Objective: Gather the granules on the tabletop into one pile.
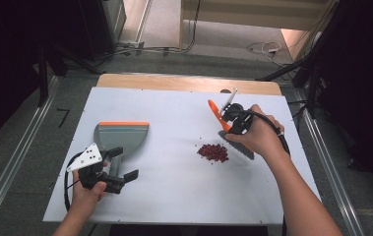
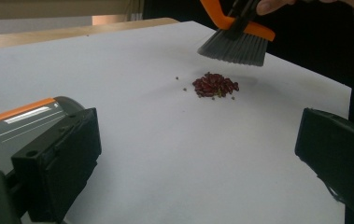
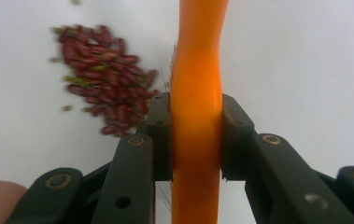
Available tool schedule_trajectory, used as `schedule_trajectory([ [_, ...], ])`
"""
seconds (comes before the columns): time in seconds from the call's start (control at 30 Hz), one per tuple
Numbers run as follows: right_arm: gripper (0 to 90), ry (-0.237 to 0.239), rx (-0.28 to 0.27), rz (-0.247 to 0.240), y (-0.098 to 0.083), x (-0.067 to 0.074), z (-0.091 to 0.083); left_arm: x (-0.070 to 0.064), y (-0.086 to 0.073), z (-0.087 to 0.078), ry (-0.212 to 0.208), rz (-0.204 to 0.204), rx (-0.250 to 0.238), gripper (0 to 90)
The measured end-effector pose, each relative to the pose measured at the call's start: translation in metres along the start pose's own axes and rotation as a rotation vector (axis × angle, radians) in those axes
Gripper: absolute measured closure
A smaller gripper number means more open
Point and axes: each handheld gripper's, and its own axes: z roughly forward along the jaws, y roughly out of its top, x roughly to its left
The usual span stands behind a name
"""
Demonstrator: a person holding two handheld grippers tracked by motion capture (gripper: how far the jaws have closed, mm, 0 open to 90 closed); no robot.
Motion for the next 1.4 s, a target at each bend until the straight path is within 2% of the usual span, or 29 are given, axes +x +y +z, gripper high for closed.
schedule_trajectory([
  [0.07,68.6,-0.027,0.020,0.035,0.001,-0.001,0.013,0.000,0.000,0.000,0.001,0.001,0.001,1.4],
  [0.1,68.7,-0.035,0.026,0.034,0.002,-0.001,0.018,0.000,0.000,0.000,0.001,0.001,0.000,1.3],
  [0.13,68.6,-0.035,0.038,0.036,0.003,-0.001,0.023,0.000,0.000,0.000,0.001,0.000,-0.001,1.4],
  [0.2,68.6,-0.025,0.023,0.036,0.005,0.004,0.025,0.000,0.000,0.000,0.000,-0.001,-0.001,1.4],
  [0.3,68.6,0.000,0.029,-0.006,0.010,0.015,0.025,0.000,-0.001,0.000,0.000,-0.002,0.000,1.4],
  [0.37,68.7,-0.014,0.043,-0.040,0.013,0.022,0.023,0.000,0.000,0.000,-0.001,-0.002,-0.002,1.4],
  [0.43,68.7,0.012,0.027,-0.042,0.015,0.023,0.019,0.000,0.000,-0.001,-0.001,0.002,-0.004,1.4],
  [0.5,68.6,-0.014,0.007,-0.061,0.018,0.025,0.014,0.000,0.000,-0.001,0.000,0.000,-0.006,1.3],
  [0.57,68.6,-0.051,-0.030,-0.104,0.021,0.028,0.010,0.000,0.000,-0.002,0.002,0.000,-0.006,1.4],
  [0.67,68.6,-0.104,-0.099,-0.226,0.026,0.036,0.007,0.000,0.000,-0.001,0.000,0.001,-0.005,1.4],
  [0.73,68.6,-0.144,-0.116,-0.338,0.031,0.043,0.009,0.000,0.000,-0.001,0.001,0.003,-0.004,1.4],
  [0.77,68.6,-0.162,-0.133,-0.408,0.032,0.046,0.011,0.000,0.000,-0.001,0.001,0.002,-0.004,1.4],
  [0.8,68.6,-0.192,-0.163,-0.500,0.034,0.049,0.014,0.001,0.000,-0.001,0.002,0.003,-0.003,1.4],
  [0.83,68.6,-0.218,-0.181,-0.570,0.036,0.053,0.017,0.001,0.000,-0.001,0.003,0.002,-0.003,1.4],
  [0.87,68.6,-0.256,-0.189,-0.621,0.038,0.057,0.020,0.001,0.000,-0.001,0.002,0.002,-0.005,1.3],
  [1.03,68.6,-0.240,-0.179,-0.750,0.041,0.071,0.032,0.001,0.000,-0.002,0.000,0.000,-0.008,1.3],
  [1.07,68.6,-0.212,-0.164,-0.767,0.040,0.073,0.032,0.001,0.000,-0.002,-0.001,-0.001,-0.010,1.4],
  [1.13,68.6,-0.212,-0.160,-0.798,0.036,0.074,0.032,0.001,0.000,-0.002,0.000,-0.002,-0.010,1.3],
  [1.17,68.6,-0.195,-0.146,-0.816,0.033,0.074,0.031,0.001,0.000,-0.003,0.002,-0.001,-0.007,1.4],
  [1.27,68.7,-0.167,-0.143,-0.844,0.025,0.072,0.026,0.001,0.000,-0.002,0.002,-0.002,-0.009,1.4],
  [1.33,68.6,-0.167,-0.147,-0.865,0.020,0.069,0.023,0.001,0.000,-0.001,0.003,0.000,-0.005,1.4],
  [1.4,68.6,-0.173,-0.161,-0.861,0.017,0.068,0.020,0.000,0.000,-0.001,0.003,0.002,-0.003,1.3],
])
